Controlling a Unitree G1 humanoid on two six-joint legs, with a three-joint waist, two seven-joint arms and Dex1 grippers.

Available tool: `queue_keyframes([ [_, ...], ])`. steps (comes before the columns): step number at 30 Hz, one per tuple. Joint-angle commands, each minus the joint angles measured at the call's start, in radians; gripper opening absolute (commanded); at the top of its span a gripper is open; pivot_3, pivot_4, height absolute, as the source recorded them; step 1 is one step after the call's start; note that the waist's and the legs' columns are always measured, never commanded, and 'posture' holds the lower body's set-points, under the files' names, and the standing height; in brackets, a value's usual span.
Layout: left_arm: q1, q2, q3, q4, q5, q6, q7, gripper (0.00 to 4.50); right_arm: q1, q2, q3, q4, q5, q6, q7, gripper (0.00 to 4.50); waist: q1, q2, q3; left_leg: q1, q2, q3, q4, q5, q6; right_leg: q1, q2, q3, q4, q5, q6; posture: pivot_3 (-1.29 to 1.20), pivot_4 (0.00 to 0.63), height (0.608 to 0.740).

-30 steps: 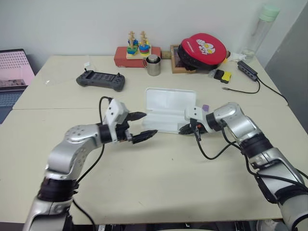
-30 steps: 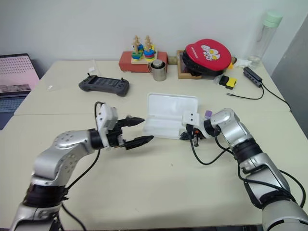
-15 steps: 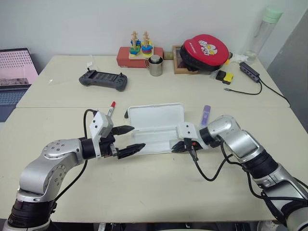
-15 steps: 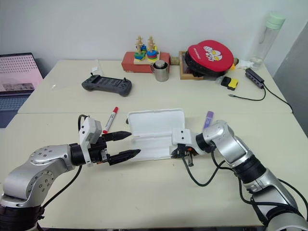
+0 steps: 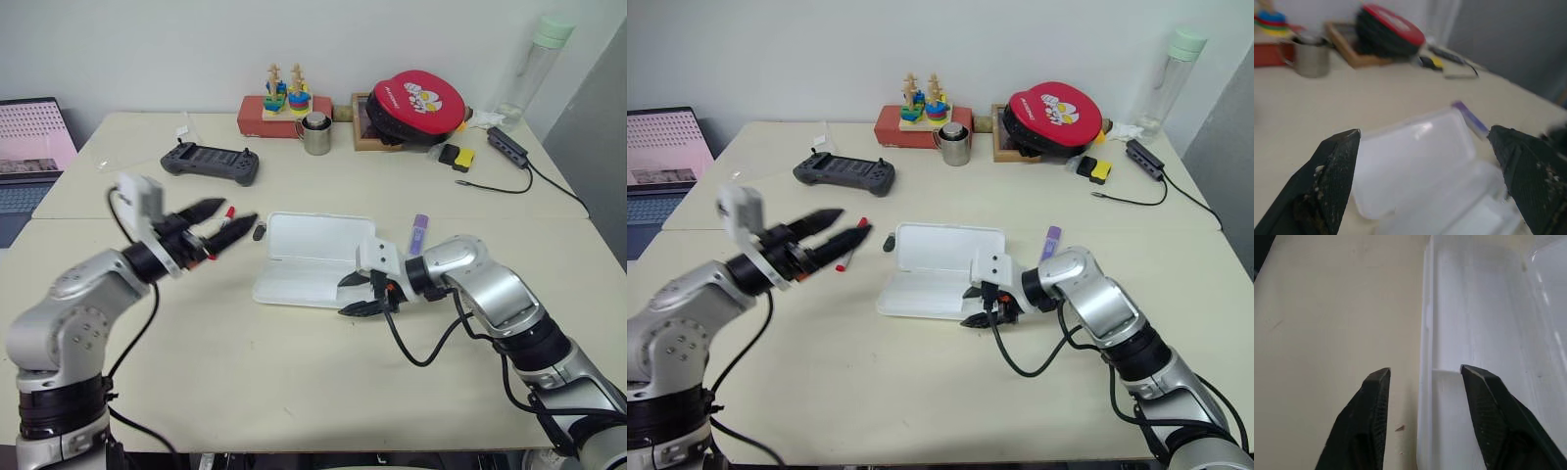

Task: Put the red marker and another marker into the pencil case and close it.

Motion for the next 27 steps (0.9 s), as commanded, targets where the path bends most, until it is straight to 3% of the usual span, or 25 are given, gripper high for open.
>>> queue_keyframes([
  [1,-0.028,-0.007,0.097,0.066,-0.013,-0.012,0.097,4.50,-0.077,0.040,-0.146,-0.036,0.105,0.018,-0.047,3.49,-0.004,0.000,0.000,0.000,0.000,0.000,0.000,0.000,0.000,0.000,0.000,0.000,0.000,0.000,0.000,0.00,0.150,0.740],
  [5,-0.030,0.019,0.043,0.170,0.117,-0.064,0.162,4.50,-0.145,0.079,-0.205,0.020,0.129,0.012,-0.113,4.46,-0.006,0.000,0.000,0.001,0.000,0.001,-0.001,0.000,0.000,-0.001,0.000,0.000,0.000,0.000,0.000,0.00,0.150,0.740],
  [11,0.001,0.060,-0.078,0.309,0.275,-0.026,0.198,4.50,-0.168,0.082,-0.205,0.035,0.142,-0.004,-0.143,4.46,-0.003,0.000,0.000,0.001,-0.002,0.001,-0.001,0.000,0.000,-0.001,-0.001,-0.001,0.000,0.000,0.000,0.00,0.150,0.740],
  [24,-0.057,0.036,-0.201,0.526,0.399,-0.066,0.118,4.50,-0.173,0.082,-0.202,0.011,0.176,-0.008,-0.182,4.46,-0.002,0.000,0.000,0.002,-0.002,0.001,0.000,0.000,0.000,-0.001,-0.001,0.000,0.005,0.000,0.000,0.00,0.150,0.740],
  [25,-0.067,0.034,-0.205,0.538,0.407,-0.082,0.107,4.11,-0.173,0.082,-0.203,0.009,0.177,-0.008,-0.183,4.50,-0.002,0.000,0.000,0.002,-0.002,0.001,0.000,0.000,0.000,-0.001,-0.001,0.000,0.006,0.000,0.000,0.00,0.150,0.740],
  [27,-0.085,0.029,-0.212,0.554,0.416,-0.104,0.088,3.84,-0.173,0.081,-0.204,0.006,0.179,-0.006,-0.184,4.50,-0.002,0.000,0.000,0.002,-0.002,0.001,0.001,0.000,0.000,-0.001,-0.002,0.000,0.007,0.000,0.000,0.00,0.150,0.740],
])
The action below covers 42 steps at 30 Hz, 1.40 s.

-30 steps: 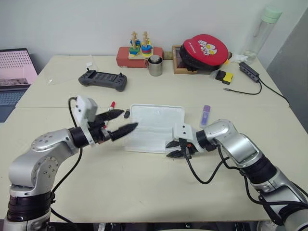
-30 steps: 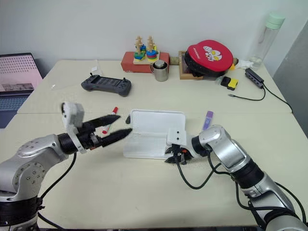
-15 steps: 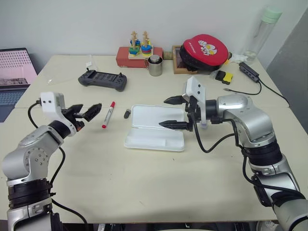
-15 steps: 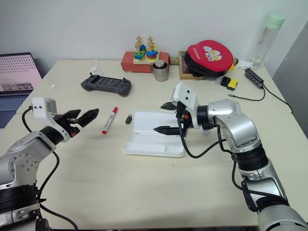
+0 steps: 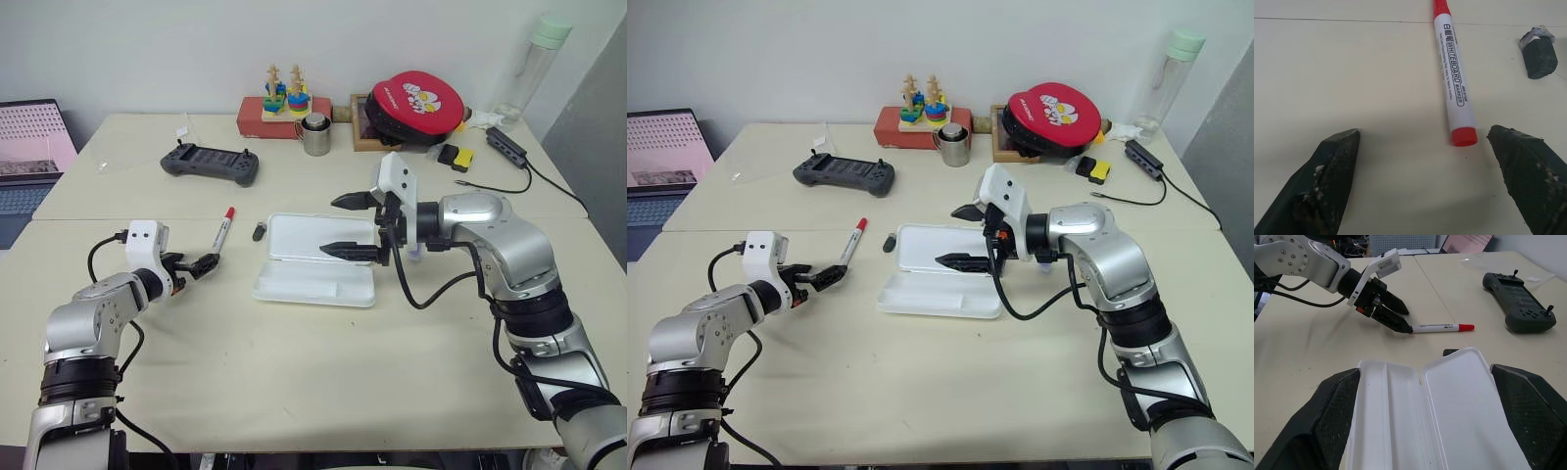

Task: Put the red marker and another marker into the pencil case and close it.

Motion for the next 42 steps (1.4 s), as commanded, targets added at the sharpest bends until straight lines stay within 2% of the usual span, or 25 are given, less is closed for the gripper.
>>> queue_keyframes([
  [1,-0.030,-0.012,-0.021,0.036,0.023,-0.036,-0.037,3.53,-0.026,-0.004,-0.019,-0.045,0.026,-0.013,-0.011,4.50,0.000,0.000,0.000,0.000,0.000,0.000,0.000,0.000,0.000,0.000,0.000,0.000,0.000,0.000,0.000,0.00,0.150,0.740],
  [4,-0.067,-0.033,-0.039,0.058,0.037,-0.051,-0.047,3.07,-0.023,-0.005,-0.014,-0.049,0.024,-0.015,-0.014,4.50,0.003,0.000,0.000,0.000,-0.001,0.000,0.001,0.000,0.000,0.000,-0.001,0.000,0.001,0.000,0.000,0.00,0.150,0.740],
  [10,-0.096,-0.049,-0.054,0.095,0.068,-0.073,-0.063,1.66,-0.018,-0.008,-0.013,-0.058,0.027,-0.012,-0.020,4.50,-0.002,0.000,0.000,-0.001,-0.001,0.000,0.001,0.000,0.000,-0.001,-0.001,0.000,0.002,0.000,0.000,0.00,0.150,0.740],
  [14,-0.107,-0.052,-0.044,0.118,0.079,-0.084,-0.061,0.93,-0.015,-0.010,-0.013,-0.062,0.031,-0.010,-0.022,4.50,-0.002,0.000,0.000,0.000,-0.001,0.000,0.001,0.000,0.000,-0.001,-0.001,0.000,0.002,0.000,0.000,0.00,0.150,0.740],
  [15,-0.108,-0.052,-0.040,0.125,0.082,-0.088,-0.058,0.61,-0.014,-0.010,-0.013,-0.062,0.032,-0.011,-0.023,4.50,-0.002,0.000,0.000,0.000,-0.001,0.000,0.001,0.000,0.000,-0.001,-0.001,0.000,0.002,0.000,0.000,0.00,0.150,0.740],
  [16,-0.107,-0.051,-0.035,0.132,0.084,-0.091,-0.055,0.53,-0.014,-0.010,-0.013,-0.062,0.033,-0.011,-0.024,4.50,-0.002,0.000,0.000,0.000,-0.001,0.000,0.001,0.000,0.000,-0.001,-0.001,0.000,0.002,0.000,0.000,0.00,0.150,0.740],
  [21,-0.087,-0.044,0.032,0.086,0.051,-0.165,-0.070,0.47,-0.010,-0.025,-0.024,-0.064,0.044,-0.018,-0.018,4.50,-0.002,0.000,0.000,0.000,-0.001,0.000,0.001,0.000,0.000,-0.001,-0.001,0.000,0.002,0.000,0.000,0.00,0.150,0.740],
  [25,-0.067,-0.007,0.124,-0.125,-0.085,-0.205,-0.211,0.47,-0.015,-0.053,-0.056,-0.069,0.074,-0.019,-0.007,4.50,-0.002,-0.001,0.000,-0.002,0.000,0.000,0.001,0.000,0.000,-0.003,-0.001,0.000,0.001,0.000,0.000,0.00,0.150,0.740],
  [28,-0.094,0.041,0.147,-0.275,-0.202,-0.158,-0.322,0.47,-0.014,-0.080,-0.074,-0.066,0.088,-0.034,0.013,4.50,-0.001,-0.001,0.001,-0.003,0.000,-0.001,0.001,0.000,0.000,-0.002,-0.001,0.000,0.000,0.000,0.000,0.00,0.150,0.740],
  [31,-0.078,0.116,0.022,-0.414,-0.212,-0.148,-0.485,0.47,-0.011,-0.127,-0.089,-0.059,0.106,-0.055,0.051,4.50,0.000,-0.001,0.001,-0.004,0.000,-0.001,0.001,0.000,0.000,-0.001,-0.002,0.001,-0.001,0.000,0.000,0.00,0.150,0.740],
  [34,-0.025,0.211,-0.172,-0.458,-0.046,-0.285,-0.636,0.47,-0.006,-0.187,-0.102,-0.057,0.125,-0.048,0.096,4.50,-0.001,0.000,0.000,-0.001,-0.001,-0.001,-0.001,0.000,0.000,0.000,-0.002,0.000,-0.003,0.000,0.000,0.00,0.150,0.740],
  [36,-0.014,0.244,-0.259,-0.438,0.031,-0.371,-0.708,0.47,0.005,-0.225,-0.103,-0.072,0.138,-0.038,0.122,4.50,-0.001,0.002,0.001,-0.001,0.000,0.001,-0.002,0.000,0.000,0.000,-0.001,0.000,-0.003,0.000,0.000,0.00,0.150,0.740],
  [40,-0.073,0.237,-0.416,-0.264,0.216,-0.600,-0.800,0.47,0.039,-0.269,-0.105,-0.121,0.159,-0.015,0.122,4.50,-0.001,0.001,0.002,-0.002,0.002,0.001,-0.002,0.000,0.000,0.000,0.001,0.000,-0.004,0.000,0.000,0.00,0.150,0.740],
  [42,-0.115,0.218,-0.451,-0.179,0.268,-0.675,-0.818,0.47,0.052,-0.278,-0.108,-0.143,0.168,-0.002,0.114,4.50,-0.001,0.001,0.002,-0.002,0.002,0.003,-0.002,0.000,0.000,-0.001,0.001,0.000,-0.004,0.000,0.000,0.00,0.150,0.740],
])
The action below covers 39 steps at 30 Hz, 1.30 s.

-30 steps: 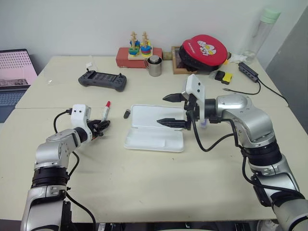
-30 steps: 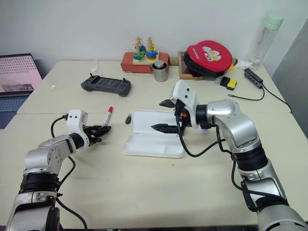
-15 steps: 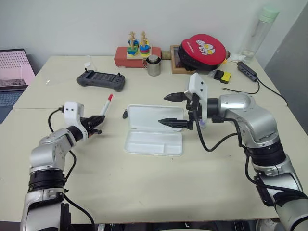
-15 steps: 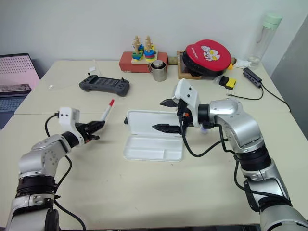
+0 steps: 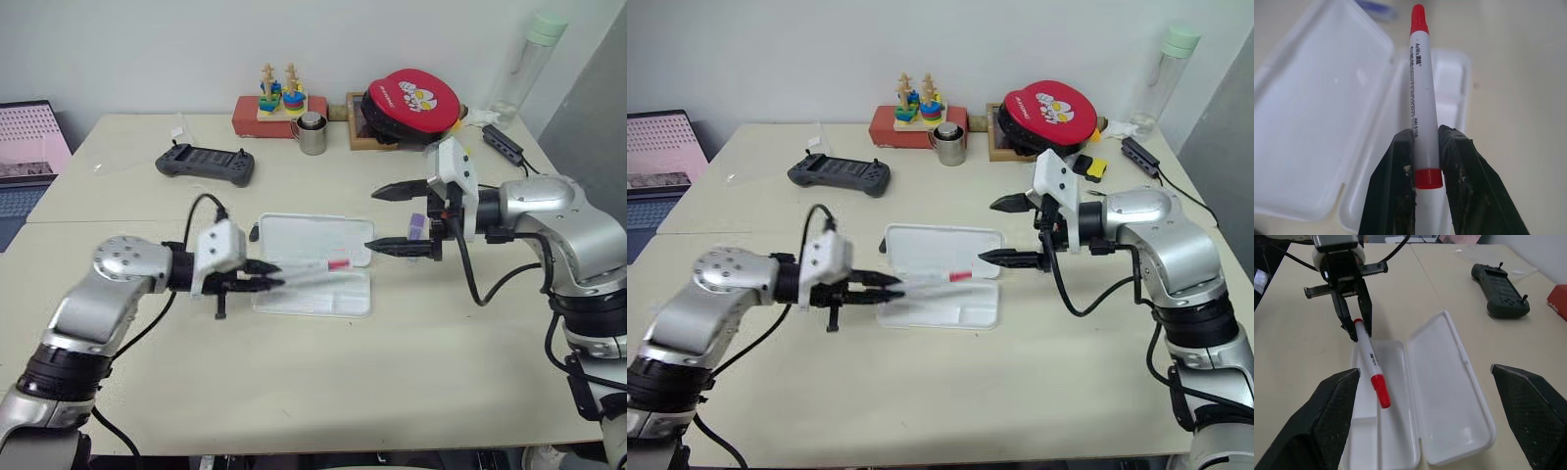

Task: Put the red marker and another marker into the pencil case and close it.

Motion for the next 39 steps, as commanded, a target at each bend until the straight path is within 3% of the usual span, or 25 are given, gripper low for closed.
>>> queue_keyframes([
  [1,-0.089,-0.021,-0.053,0.142,0.110,-0.169,-0.041,0.47,0.014,-0.022,-0.032,-0.078,0.037,0.020,-0.009,4.50,0.001,0.000,0.000,0.000,0.000,0.000,0.000,0.000,0.000,0.000,0.000,0.000,0.000,0.000,0.000,0.00,0.150,0.740],
  [5,-0.184,-0.090,-0.090,0.280,0.161,-0.246,-0.055,0.47,0.057,-0.038,-0.035,-0.132,0.048,0.051,-0.042,4.50,0.006,0.000,0.000,-0.001,-0.001,-0.001,0.001,0.000,0.000,0.000,0.000,-0.001,0.000,0.000,0.000,0.00,0.150,0.740],
  [13,-0.225,-0.148,-0.091,0.346,0.172,-0.281,-0.086,0.47,0.102,-0.048,-0.056,-0.200,0.086,0.098,-0.096,4.50,0.002,-0.001,0.000,-0.002,-0.001,-0.002,0.001,0.000,0.000,-0.001,-0.001,-0.002,0.000,0.000,0.000,0.00,0.150,0.740],
  [15,-0.228,-0.155,-0.083,0.340,0.158,-0.254,-0.098,1.17,0.110,-0.049,-0.058,-0.207,0.089,0.103,-0.104,4.50,0.002,-0.001,0.000,-0.002,-0.001,-0.002,0.001,0.000,0.000,-0.001,-0.001,-0.001,0.000,0.000,0.000,0.00,0.150,0.740],
  [17,-0.228,-0.158,-0.076,0.332,0.150,-0.240,-0.101,1.39,0.113,-0.049,-0.058,-0.210,0.092,0.106,-0.110,4.50,0.002,-0.001,0.000,-0.002,-0.001,-0.001,0.001,0.000,0.000,-0.001,-0.001,-0.001,0.001,0.000,0.000,0.00,0.150,0.740],
  [23,-0.225,-0.170,-0.053,0.304,0.126,-0.204,-0.089,2.69,0.119,-0.048,-0.063,-0.208,0.101,0.108,-0.134,4.50,0.002,-0.001,0.000,-0.002,-0.001,-0.002,0.002,0.000,0.000,-0.001,-0.001,-0.001,0.002,0.000,0.000,0.00,0.150,0.740],
  [28,-0.246,-0.261,0.058,0.115,-0.096,0.046,-0.017,3.73,0.138,-0.053,-0.090,-0.166,0.067,0.139,-0.229,4.50,0.005,-0.001,0.000,-0.003,-0.002,-0.002,0.003,0.000,0.000,-0.001,-0.001,-0.001,0.002,0.000,0.000,0.00,0.150,0.740],
  [31,-0.260,-0.316,0.120,-0.003,-0.233,0.223,0.072,4.35,0.137,-0.032,-0.083,-0.096,-0.002,0.182,-0.357,4.50,0.006,-0.002,0.000,-0.003,-0.002,-0.003,0.004,0.000,0.000,0.000,-0.002,-0.001,0.004,0.000,0.000,0.00,0.150,0.740],
  [35,-0.259,-0.364,0.154,-0.105,-0.293,0.326,0.184,4.47,0.125,0.078,-0.082,-0.020,-0.096,0.297,-0.600,4.50,0.001,-0.002,0.000,-0.003,-0.002,-0.002,0.005,0.000,0.000,-0.001,-0.002,0.001,0.005,0.000,0.000,0.00,0.150,0.740],
  [39,-0.252,-0.385,0.150,-0.131,-0.285,0.357,0.254,4.47,0.119,0.263,-0.129,0.042,-0.182,0.396,-0.850,4.50,-0.003,-0.002,0.000,0.000,0.000,0.002,0.003,0.000,0.000,-0.001,-0.001,0.003,0.008,0.000,0.000,0.00,0.150,0.740],
])
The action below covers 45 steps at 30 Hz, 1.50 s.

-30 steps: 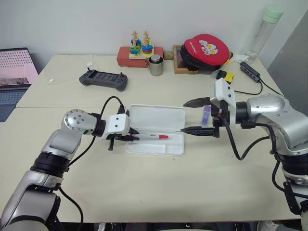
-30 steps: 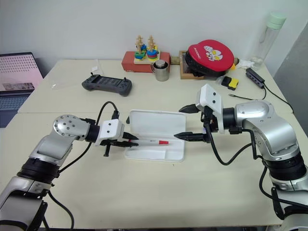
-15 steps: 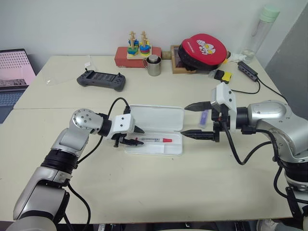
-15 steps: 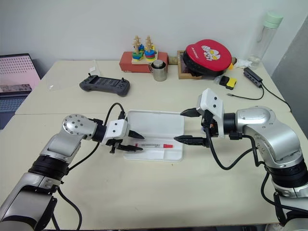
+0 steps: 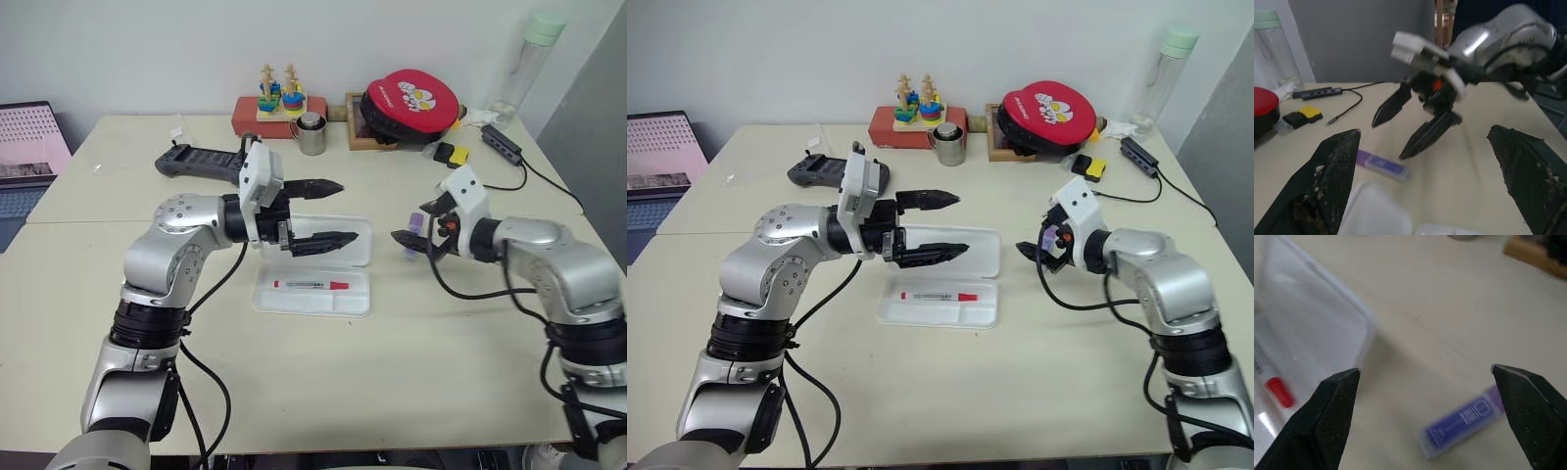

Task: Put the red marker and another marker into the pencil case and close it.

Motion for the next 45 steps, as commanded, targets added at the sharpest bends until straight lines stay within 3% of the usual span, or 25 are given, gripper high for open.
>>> queue_keyframes([
  [1,0.001,-0.005,0.019,-0.039,-0.001,0.016,0.058,4.47,-0.020,0.132,-0.053,0.013,-0.069,0.069,-0.209,4.50,0.002,0.000,0.000,0.000,0.000,0.000,0.000,0.000,0.000,0.000,0.000,0.000,0.000,0.000,0.000,0.00,0.150,0.740],
  [6,-0.003,-0.009,-0.011,-0.016,0.072,-0.020,0.114,4.47,-0.007,0.263,-0.065,0.055,-0.145,0.102,-0.368,4.50,0.002,0.000,0.000,0.000,-0.001,0.000,0.000,0.000,0.000,-0.001,0.000,0.000,0.000,0.000,0.000,0.00,0.150,0.740],
  [12,-0.002,-0.020,-0.017,-0.010,0.083,-0.041,0.118,4.47,0.030,0.278,0.006,0.097,-0.219,0.120,-0.417,4.50,0.002,0.001,0.000,0.000,-0.002,-0.001,0.001,0.000,0.000,0.000,0.000,-0.001,0.000,0.000,0.000,0.00,0.150,0.740],
  [15,0.002,-0.021,-0.016,-0.010,0.084,-0.047,0.118,4.50,0.039,0.282,-0.002,0.105,-0.235,0.111,-0.428,4.02,0.002,0.001,-0.001,0.001,-0.002,0.000,0.000,0.000,0.000,0.000,0.000,0.000,0.000,0.000,0.000,0.00,0.150,0.740],
  [26,0.014,-0.015,-0.013,-0.010,0.079,-0.057,0.102,4.50,0.029,0.291,-0.041,0.108,-0.231,0.112,-0.422,1.26,0.004,0.001,-0.001,0.001,-0.002,-0.001,0.001,0.000,0.000,0.001,0.000,-0.001,0.000,0.000,0.000,0.00,0.150,0.740],
  [27,0.014,-0.014,-0.013,-0.010,0.080,-0.057,0.101,4.50,0.028,0.293,-0.046,0.106,-0.230,0.114,-0.422,1.08,0.004,0.001,-0.001,0.001,-0.002,-0.001,0.001,0.000,0.000,0.001,0.000,0.000,0.000,0.000,0.000,0.00,0.150,0.740],
  [31,0.024,0.003,0.001,-0.015,0.080,-0.055,0.103,4.50,0.001,0.301,-0.116,0.086,-0.196,0.053,-0.404,1.08,0.003,0.001,-0.001,0.001,-0.002,-0.001,0.001,0.000,0.000,0.001,0.000,-0.001,0.000,0.000,0.000,0.00,0.150,0.740],
  [34,0.050,0.041,0.037,-0.040,0.054,-0.031,0.098,4.50,-0.046,0.239,-0.164,0.061,-0.151,-0.029,-0.314,1.08,0.001,0.001,-0.001,0.001,-0.002,0.000,0.000,0.000,0.000,0.000,0.000,0.000,0.000,0.000,0.000,0.00,0.150,0.740],
  [38,0.137,0.117,0.091,-0.130,-0.005,0.036,0.085,4.50,-0.104,0.118,-0.178,-0.015,-0.009,-0.057,-0.063,1.08,-0.005,0.001,0.000,0.001,-0.001,-0.001,-0.001,0.000,0.000,0.000,0.001,-0.001,0.000,0.000,0.000,0.00,0.150,0.740],
  [45,0.319,0.233,0.247,-0.218,-0.063,0.104,0.112,4.50,-0.169,-0.056,0.028,-0.167,0.162,-0.051,0.330,1.08,-0.020,0.002,0.000,0.001,0.001,-0.001,-0.004,0.000,0.000,0.001,0.001,-0.001,-0.003,0.000,0.000,0.00,0.150,0.740],
])
